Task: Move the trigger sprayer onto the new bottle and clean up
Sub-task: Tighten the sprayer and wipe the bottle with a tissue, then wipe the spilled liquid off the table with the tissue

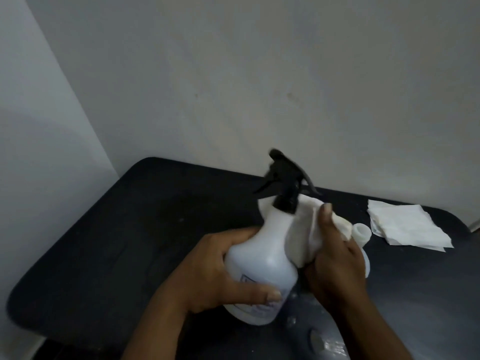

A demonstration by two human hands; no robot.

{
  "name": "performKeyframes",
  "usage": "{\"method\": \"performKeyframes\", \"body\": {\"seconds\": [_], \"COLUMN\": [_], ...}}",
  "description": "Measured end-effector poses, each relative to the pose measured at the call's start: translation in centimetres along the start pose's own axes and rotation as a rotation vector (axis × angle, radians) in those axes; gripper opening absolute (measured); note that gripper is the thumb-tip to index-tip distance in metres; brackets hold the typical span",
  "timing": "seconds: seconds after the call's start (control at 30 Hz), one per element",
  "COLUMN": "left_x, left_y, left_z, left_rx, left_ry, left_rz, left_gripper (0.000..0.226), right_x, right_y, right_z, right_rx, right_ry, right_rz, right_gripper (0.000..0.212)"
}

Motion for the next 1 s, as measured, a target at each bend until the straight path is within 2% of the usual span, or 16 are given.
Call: {"method": "performKeyframes", "body": {"seconds": [0.07,0.1,0.2,0.27,0.37,0.43,0.5,0.6,0.67,0.8,0.9,1.0], "left_x": [-0.5,-0.8,-1.9,-2.5,-3.5,-4.1,-4.5,-4.8,-5.1,-5.5,-5.4,-5.5], "left_y": [-0.4,-0.5,-1.0,-1.1,-1.2,-1.1,-1.2,-1.1,-1.0,-1.1,-1.5,-1.6], "left_z": [1.8,2.7,5.1,6.4,7.8,8.4,9.0,9.9,10.5,11.3,11.5,11.5], "left_rx": [-0.056,-0.064,-0.062,-0.042,-0.014,-0.014,-0.024,-0.025,-0.017,-0.021,-0.028,-0.009], "left_ry": [-0.142,-0.223,-0.421,-0.508,-0.561,-0.564,-0.576,-0.61,-0.643,-0.712,-0.738,-0.745], "left_rz": [-0.038,-0.064,-0.12,-0.138,-0.165,-0.189,-0.218,-0.244,-0.251,-0.276,-0.299,-0.286], "left_gripper": [0.066,0.063,0.06,0.062,0.067,0.071,0.072,0.068,0.065,0.056,0.051,0.053], "right_x": [0.8,1.1,1.5,1.8,3.3,5.5,7.4,8.8,8.8,6.1,0.2,-6.1], "right_y": [-0.4,-0.6,-1.4,-1.7,-2.1,-3.0,-4.3,-8.0,-10.6,-12.1,-12.9,-15.0], "right_z": [0.6,0.9,0.1,-0.8,-3.2,-4.3,-5.3,-5.5,-5.3,-7.2,-11.0,-14.2], "right_rx": [0.1,0.077,-0.05,-0.183,-0.572,-0.89,-1.099,-1.339,-1.505,-1.608,-1.508,-1.55], "right_ry": [-0.113,-0.139,-0.088,-0.037,0.057,0.06,0.079,0.302,0.437,0.471,0.715,0.963], "right_rz": [-0.076,-0.114,-0.199,-0.122,0.135,0.296,0.323,0.227,0.202,0.353,0.49,0.807], "right_gripper": [0.037,0.037,0.031,0.024,0.017,0.036,0.053,0.059,0.074,0.08,0.079,0.07]}}
Point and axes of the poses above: each hand's wrist, its own x-axis towards the middle knuckle, its own z-axis out of the back of the hand, y = z × x, the point moved 3 cm from there along x, towards the middle knuckle, and after that the axes turned 5 degrees about -z, right-handed, at the moved point
